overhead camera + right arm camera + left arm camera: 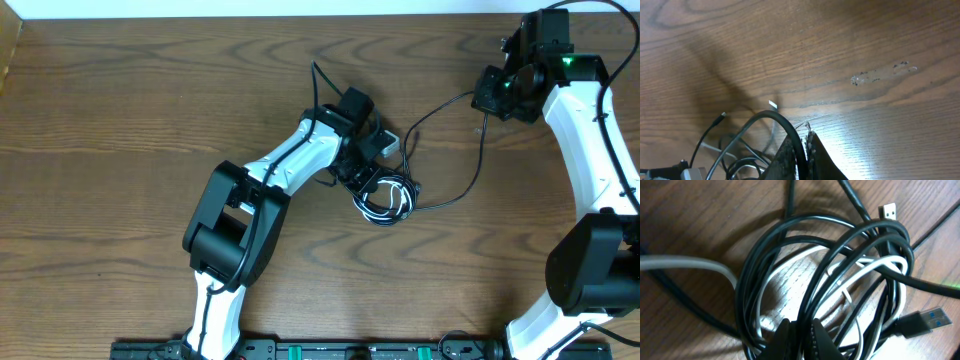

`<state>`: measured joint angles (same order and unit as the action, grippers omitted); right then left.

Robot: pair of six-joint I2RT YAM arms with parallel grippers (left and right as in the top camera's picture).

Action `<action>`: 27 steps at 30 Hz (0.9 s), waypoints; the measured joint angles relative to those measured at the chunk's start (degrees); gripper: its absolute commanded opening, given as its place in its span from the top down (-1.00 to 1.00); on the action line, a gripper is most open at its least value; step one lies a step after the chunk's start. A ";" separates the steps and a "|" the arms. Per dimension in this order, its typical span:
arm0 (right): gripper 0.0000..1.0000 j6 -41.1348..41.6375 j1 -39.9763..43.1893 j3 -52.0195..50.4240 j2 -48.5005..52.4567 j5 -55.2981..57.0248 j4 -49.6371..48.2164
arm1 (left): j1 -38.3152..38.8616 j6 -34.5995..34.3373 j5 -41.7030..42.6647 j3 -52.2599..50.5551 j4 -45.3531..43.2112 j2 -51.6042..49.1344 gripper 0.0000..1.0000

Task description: Untangle cables

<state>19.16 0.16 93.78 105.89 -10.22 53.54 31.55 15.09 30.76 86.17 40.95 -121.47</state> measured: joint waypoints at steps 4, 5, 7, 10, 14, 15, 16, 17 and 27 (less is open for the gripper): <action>0.90 -0.17 0.00 0.00 0.00 -0.02 0.09 | -1.31 -1.62 -1.36 0.00 1.66 0.22 0.85; 0.90 -0.22 0.00 0.00 0.00 -0.02 0.09 | -2.10 -2.01 -1.62 0.00 2.21 0.52 0.86; 0.89 -0.31 0.00 0.00 0.00 -0.02 0.15 | -3.74 -3.06 -2.51 0.00 2.67 1.70 0.86; 0.90 -0.33 0.00 0.00 0.00 0.00 0.17 | -6.67 -4.79 -3.69 0.00 2.99 5.68 0.85; 0.90 -0.33 0.00 0.00 0.00 -0.02 0.20 | -10.84 -6.86 -4.48 0.00 3.98 14.75 0.85; 0.91 -0.33 0.00 0.00 0.00 0.00 0.20 | -11.63 -7.32 -4.59 0.00 4.15 16.92 0.85; 0.91 -0.33 0.00 0.00 0.00 0.04 0.22 | -12.61 -7.74 -4.61 0.02 4.42 19.78 0.85; 0.91 -0.33 0.00 0.00 0.00 0.22 0.24 | -13.09 -7.85 -4.61 0.04 4.57 21.18 0.85; 0.93 -0.33 1.07 0.00 0.00 1.86 2.32 | -17.73 -10.67 -6.86 0.09 7.69 31.21 0.85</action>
<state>18.83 1.23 93.78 105.89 -8.36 55.86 13.82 4.43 23.90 86.26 48.64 -90.26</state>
